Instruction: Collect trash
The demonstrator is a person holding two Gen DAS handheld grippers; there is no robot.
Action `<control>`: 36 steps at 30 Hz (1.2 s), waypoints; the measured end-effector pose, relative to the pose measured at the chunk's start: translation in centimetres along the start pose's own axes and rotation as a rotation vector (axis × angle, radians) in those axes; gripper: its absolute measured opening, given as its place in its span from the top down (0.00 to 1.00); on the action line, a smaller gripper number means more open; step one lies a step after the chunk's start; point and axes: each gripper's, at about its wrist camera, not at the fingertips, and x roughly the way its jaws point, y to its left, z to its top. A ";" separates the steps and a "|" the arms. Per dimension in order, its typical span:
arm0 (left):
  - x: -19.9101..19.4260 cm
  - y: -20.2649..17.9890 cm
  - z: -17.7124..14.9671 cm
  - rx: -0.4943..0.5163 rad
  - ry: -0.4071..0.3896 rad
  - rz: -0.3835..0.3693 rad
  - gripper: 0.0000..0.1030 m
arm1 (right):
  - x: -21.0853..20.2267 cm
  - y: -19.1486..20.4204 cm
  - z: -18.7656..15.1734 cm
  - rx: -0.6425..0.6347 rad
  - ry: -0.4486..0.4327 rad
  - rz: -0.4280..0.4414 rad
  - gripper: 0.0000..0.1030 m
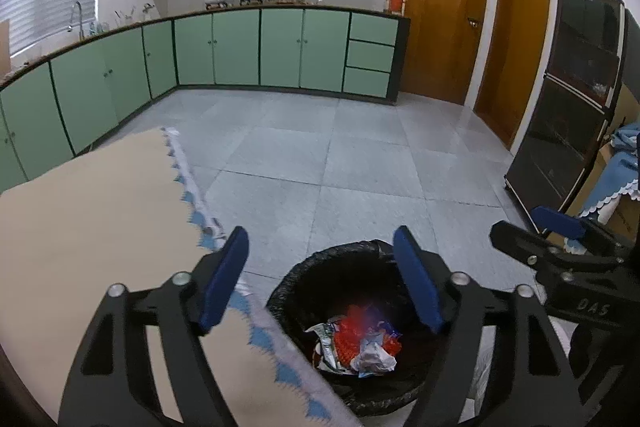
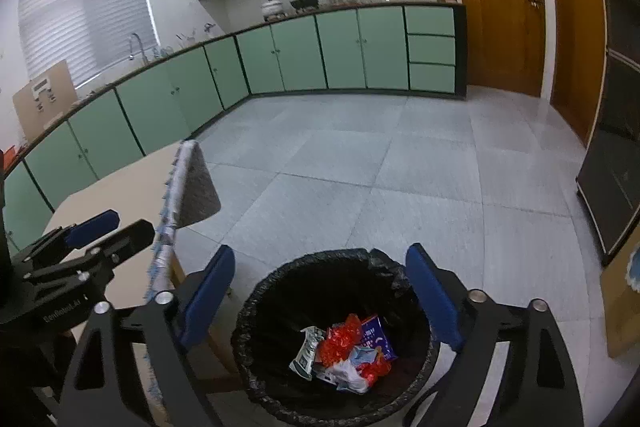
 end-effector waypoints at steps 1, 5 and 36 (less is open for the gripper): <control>-0.8 0.3 0.0 -0.005 -0.009 0.004 0.26 | -0.4 0.3 0.1 -0.002 -0.004 0.007 0.11; -3.3 1.0 0.1 -0.017 -0.034 0.022 0.19 | -2.4 1.5 0.4 -0.002 -0.017 0.046 0.06; -17.5 4.6 -0.6 -0.045 -0.172 0.125 0.09 | -13.4 8.9 0.4 -0.124 -0.141 0.186 0.06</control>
